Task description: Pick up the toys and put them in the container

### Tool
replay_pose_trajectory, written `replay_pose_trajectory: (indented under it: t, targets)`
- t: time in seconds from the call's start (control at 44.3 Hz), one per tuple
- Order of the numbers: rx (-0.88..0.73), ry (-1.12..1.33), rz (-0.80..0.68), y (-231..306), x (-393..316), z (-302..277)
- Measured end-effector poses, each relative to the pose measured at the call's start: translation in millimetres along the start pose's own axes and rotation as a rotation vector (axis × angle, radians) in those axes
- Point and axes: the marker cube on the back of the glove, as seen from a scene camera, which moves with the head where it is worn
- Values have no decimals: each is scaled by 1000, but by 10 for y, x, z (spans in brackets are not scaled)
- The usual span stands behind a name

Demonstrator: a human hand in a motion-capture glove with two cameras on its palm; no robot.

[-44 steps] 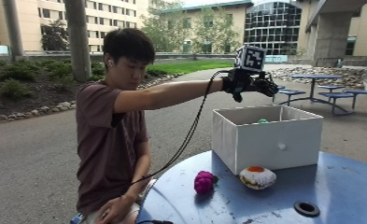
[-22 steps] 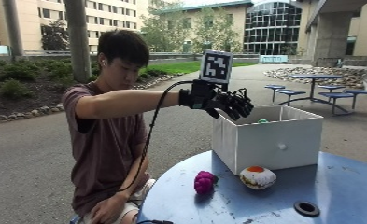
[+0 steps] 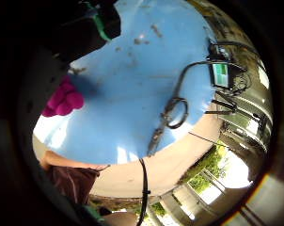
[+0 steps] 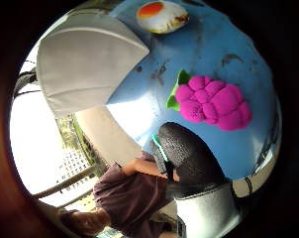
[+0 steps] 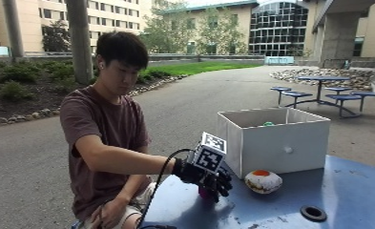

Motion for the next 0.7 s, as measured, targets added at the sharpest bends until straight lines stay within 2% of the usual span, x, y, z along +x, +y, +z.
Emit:
replay_pose_trajectory:
  t: [0.045, 0.113, 0.203, 0.451, 0.7]
  targets:
    - [-1, -17, 5, -50, -40, 239]
    - [84, -31, 26, -87, -71, 403]
    - [214, -62, 29, -98, -51, 417]
    - [343, 0, -35, -224, -109, 415]
    - [284, 63, -79, -165, -50, 3]
